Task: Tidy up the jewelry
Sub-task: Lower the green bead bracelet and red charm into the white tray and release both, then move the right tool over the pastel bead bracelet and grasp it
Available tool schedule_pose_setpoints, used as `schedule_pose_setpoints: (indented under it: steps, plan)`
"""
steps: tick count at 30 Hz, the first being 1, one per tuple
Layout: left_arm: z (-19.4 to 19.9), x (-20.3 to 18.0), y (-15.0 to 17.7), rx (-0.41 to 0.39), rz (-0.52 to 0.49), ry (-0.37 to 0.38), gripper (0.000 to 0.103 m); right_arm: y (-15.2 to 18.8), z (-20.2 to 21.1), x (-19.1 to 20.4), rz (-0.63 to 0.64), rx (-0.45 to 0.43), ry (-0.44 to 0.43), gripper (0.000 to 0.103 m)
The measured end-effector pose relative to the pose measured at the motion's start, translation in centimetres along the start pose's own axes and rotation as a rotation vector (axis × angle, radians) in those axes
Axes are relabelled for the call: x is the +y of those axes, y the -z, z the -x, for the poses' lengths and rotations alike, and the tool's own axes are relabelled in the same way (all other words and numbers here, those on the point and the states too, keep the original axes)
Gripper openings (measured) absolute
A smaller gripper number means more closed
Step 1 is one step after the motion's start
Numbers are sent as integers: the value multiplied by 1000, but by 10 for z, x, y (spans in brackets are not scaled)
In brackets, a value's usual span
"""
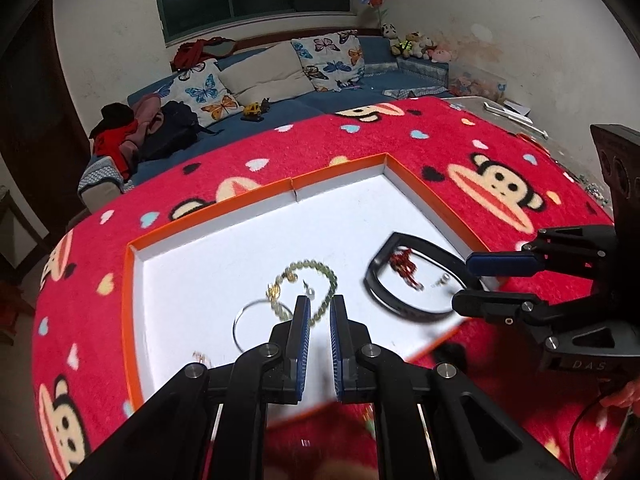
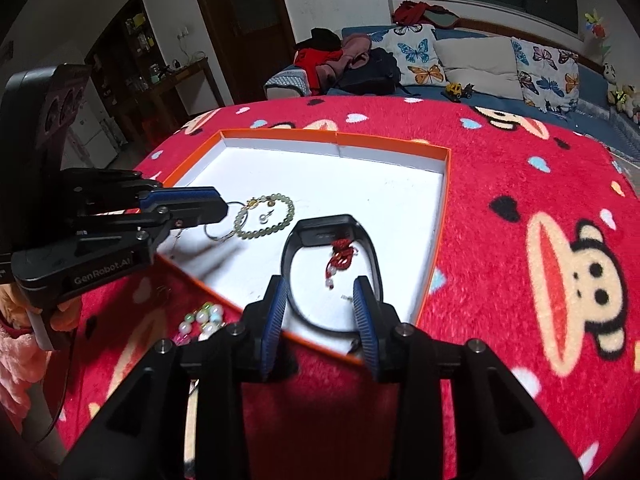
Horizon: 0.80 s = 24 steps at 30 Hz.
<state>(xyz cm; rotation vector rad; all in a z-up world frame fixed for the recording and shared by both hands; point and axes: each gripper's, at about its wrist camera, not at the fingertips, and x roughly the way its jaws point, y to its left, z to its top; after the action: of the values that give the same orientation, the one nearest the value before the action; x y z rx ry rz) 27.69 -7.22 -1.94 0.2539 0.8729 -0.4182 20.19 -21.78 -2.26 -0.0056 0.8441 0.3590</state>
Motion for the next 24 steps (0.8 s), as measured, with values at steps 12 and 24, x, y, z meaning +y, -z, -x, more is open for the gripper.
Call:
schedule_pose_setpoints:
  steps: [12,24]
  plan:
    - [46,-15,56,-19,72,10,51,41,15,15,28,50,1,36]
    - [73,-19,106,-35,154,23,51,54,13,27,24,80,-35,36]
